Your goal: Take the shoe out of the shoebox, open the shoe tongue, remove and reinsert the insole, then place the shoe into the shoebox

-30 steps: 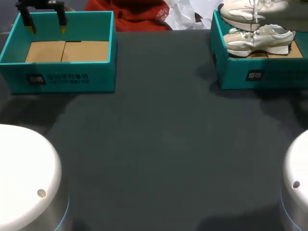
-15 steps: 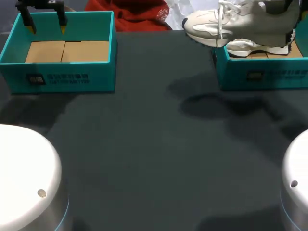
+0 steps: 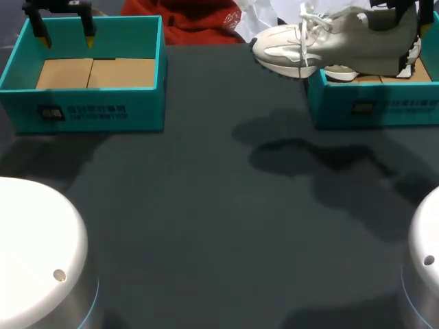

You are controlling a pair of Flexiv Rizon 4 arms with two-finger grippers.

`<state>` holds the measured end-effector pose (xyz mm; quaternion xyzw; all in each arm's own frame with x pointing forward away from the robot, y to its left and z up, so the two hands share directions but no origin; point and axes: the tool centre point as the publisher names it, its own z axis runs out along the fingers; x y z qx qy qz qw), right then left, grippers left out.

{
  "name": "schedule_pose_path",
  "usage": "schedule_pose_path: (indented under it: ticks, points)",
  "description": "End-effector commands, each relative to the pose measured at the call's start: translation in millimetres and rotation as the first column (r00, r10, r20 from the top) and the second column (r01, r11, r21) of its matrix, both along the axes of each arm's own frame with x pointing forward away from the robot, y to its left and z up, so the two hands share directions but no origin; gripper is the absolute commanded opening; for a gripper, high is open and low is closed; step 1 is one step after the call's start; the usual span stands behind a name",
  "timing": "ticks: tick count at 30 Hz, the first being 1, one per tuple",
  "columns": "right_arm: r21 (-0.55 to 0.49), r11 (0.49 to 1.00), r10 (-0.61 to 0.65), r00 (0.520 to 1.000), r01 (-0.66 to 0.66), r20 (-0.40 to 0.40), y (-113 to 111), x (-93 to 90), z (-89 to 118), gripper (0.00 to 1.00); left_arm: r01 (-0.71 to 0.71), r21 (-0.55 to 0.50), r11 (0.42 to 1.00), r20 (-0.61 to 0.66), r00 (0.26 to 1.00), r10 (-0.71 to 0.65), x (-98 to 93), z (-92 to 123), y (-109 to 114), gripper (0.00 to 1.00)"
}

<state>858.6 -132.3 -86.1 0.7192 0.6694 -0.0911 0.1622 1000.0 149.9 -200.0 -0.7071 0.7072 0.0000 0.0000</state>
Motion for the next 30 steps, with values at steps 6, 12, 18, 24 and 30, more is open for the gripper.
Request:
schedule_pose_path:
  ticks: [6, 12, 18, 24, 30]
  points:
    - [-0.030, 1.000, -0.003, 0.999, 0.004, 0.040, 22, -31.2, -6, 0.00, 0.000, 0.000, 1.000, 0.000, 1.000, 0.000, 0.0, 0, 0, 1.00]
    - [-0.026, 1.000, 0.001, 0.999, 0.000, 0.042, 58, -67.6, -40, 0.00, 0.000, 0.000, 1.000, 0.000, 1.000, 0.000, 0.0, 0, 0, 1.00]
    - [-0.034, 0.999, 0.001, 0.999, 0.000, 0.049, 94, -95.3, -73, 0.00, 0.000, 0.000, 1.000, 0.000, 1.000, 0.000, 0.0, 0, 0, 1.00]
    - [-0.044, 0.999, 0.005, 1.000, -0.004, 0.014, 120, -113.2, -98, 0.00, 0.000, 0.000, 1.000, 0.000, 1.000, 0.000, 0.0, 0, 0, 1.00]
    - [-0.044, 0.999, 0.005, 1.000, -0.004, 0.014, 120, -113.2, -98, 0.00, 0.000, 0.000, 1.000, 0.000, 1.000, 0.000, 0.0, 0, 0, 1.00]
